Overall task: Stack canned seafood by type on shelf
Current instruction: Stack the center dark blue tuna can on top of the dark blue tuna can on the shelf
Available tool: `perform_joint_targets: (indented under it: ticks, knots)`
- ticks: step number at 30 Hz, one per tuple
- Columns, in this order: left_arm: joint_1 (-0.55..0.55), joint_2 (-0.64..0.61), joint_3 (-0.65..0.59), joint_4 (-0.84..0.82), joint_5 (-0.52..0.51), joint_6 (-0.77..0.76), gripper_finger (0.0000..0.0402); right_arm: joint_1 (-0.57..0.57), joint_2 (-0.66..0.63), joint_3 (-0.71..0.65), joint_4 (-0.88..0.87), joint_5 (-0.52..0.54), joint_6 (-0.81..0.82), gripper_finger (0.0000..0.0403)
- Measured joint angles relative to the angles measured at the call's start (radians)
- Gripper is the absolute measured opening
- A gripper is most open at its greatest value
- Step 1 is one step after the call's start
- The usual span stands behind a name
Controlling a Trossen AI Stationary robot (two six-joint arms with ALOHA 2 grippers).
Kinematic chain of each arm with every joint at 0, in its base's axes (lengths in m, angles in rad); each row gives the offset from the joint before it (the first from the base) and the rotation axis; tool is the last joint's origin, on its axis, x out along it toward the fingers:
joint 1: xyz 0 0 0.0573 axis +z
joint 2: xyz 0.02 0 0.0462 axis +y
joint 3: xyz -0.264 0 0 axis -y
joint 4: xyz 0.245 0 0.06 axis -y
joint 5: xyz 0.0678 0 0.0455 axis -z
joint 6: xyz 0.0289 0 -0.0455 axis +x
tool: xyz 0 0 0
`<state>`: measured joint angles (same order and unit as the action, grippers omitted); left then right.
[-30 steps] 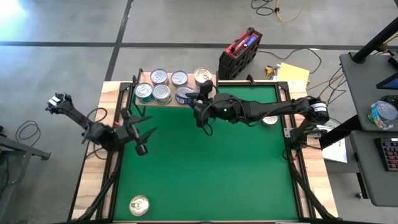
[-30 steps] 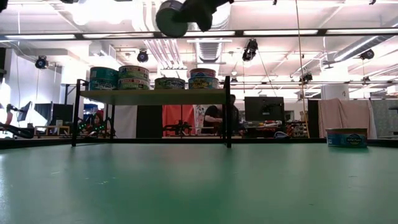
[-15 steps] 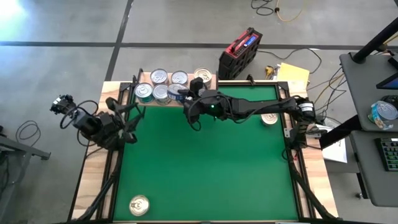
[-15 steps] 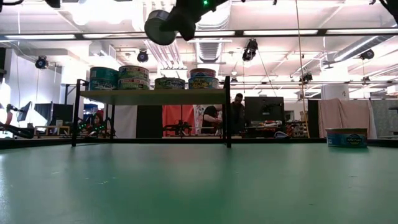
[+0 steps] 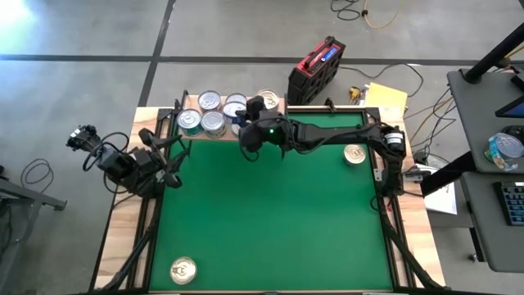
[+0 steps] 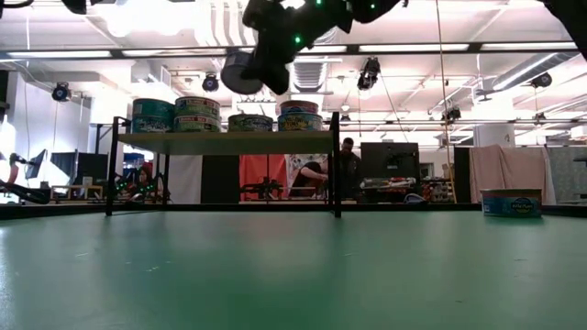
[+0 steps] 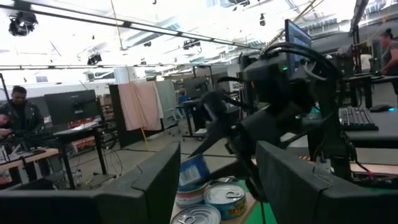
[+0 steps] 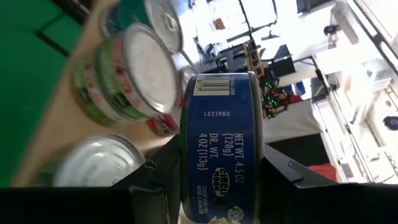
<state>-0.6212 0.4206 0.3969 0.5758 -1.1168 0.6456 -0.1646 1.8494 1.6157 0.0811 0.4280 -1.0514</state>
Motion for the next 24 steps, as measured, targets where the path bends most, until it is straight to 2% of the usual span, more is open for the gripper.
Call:
perform_joint_targets:
  ticks: [8, 12, 24]
  knots:
    - [0.000, 0.002, 0.000, -0.011, 0.000, 0.004, 0.0194, -0.050, 0.004, 0.000, 0.013, -0.022, 0.021, 0.0130]
    - [0.000, 0.003, 0.000, -0.011, 0.001, 0.004, 0.0194, -0.065, 0.004, 0.000, 0.019, -0.073, 0.030, 0.0130]
    - [0.000, 0.003, 0.000, -0.018, 0.001, 0.004, 0.0194, -0.077, 0.012, 0.000, 0.072, -0.096, 0.022, 0.0130]
